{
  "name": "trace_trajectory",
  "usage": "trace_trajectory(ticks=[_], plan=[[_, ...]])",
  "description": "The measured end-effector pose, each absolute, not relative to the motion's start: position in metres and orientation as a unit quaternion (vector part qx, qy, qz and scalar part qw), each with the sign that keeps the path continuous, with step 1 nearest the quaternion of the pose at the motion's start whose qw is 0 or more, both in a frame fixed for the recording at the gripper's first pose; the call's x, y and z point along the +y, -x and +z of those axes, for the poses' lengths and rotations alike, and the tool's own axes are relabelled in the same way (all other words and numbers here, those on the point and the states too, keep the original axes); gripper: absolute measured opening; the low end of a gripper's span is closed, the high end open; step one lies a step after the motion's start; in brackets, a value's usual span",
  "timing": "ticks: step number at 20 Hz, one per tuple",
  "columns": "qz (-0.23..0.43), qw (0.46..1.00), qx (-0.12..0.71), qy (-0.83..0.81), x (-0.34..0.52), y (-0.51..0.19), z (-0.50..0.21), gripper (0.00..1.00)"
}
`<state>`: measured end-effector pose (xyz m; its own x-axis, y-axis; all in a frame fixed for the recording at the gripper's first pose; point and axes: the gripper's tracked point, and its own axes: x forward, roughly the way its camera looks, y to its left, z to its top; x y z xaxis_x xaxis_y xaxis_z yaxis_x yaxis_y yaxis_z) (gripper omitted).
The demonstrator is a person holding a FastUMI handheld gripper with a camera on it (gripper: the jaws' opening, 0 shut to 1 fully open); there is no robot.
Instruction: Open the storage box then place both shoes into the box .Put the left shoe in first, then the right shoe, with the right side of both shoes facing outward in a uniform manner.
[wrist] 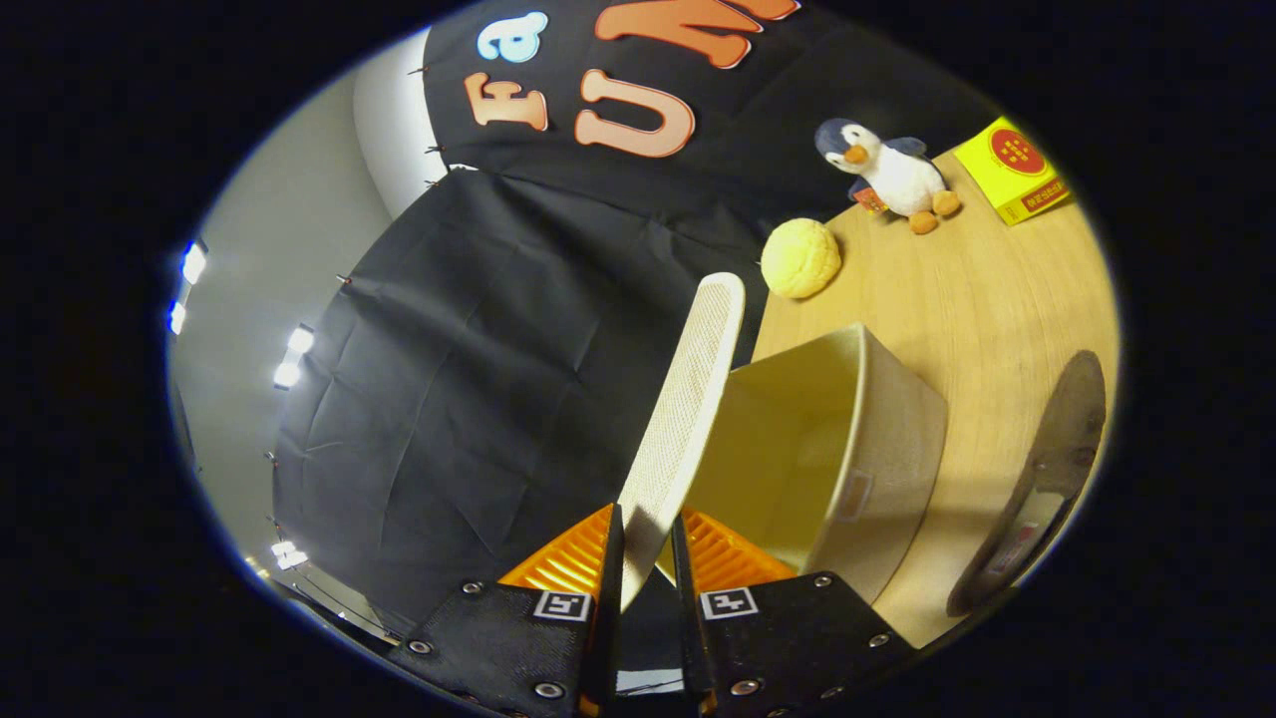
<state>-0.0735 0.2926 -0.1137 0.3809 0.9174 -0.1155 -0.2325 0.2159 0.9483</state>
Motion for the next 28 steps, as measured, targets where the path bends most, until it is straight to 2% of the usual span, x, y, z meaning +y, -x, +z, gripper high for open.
trace_trajectory(ticks=[4,8,14,19,21,23,24,26,28], plan=[[0.434,0.706,0.350,-0.437,0.323,0.060,-0.067,0.19],[0.467,0.713,0.345,-0.393,0.379,0.051,-0.030,0.19],[0.499,0.702,0.366,-0.353,0.473,0.040,-0.023,0.19],[0.483,0.704,0.407,-0.325,0.531,0.036,-0.012,0.21],[0.469,0.717,0.415,-0.305,0.539,0.031,-0.027,0.32],[0.459,0.731,0.418,-0.283,0.535,0.034,-0.049,0.58],[0.454,0.738,0.415,-0.277,0.528,0.031,-0.052,0.75],[0.435,0.755,0.409,-0.271,0.509,0.030,-0.049,0.87],[0.407,0.777,0.404,-0.260,0.475,0.025,-0.063,0.91]])
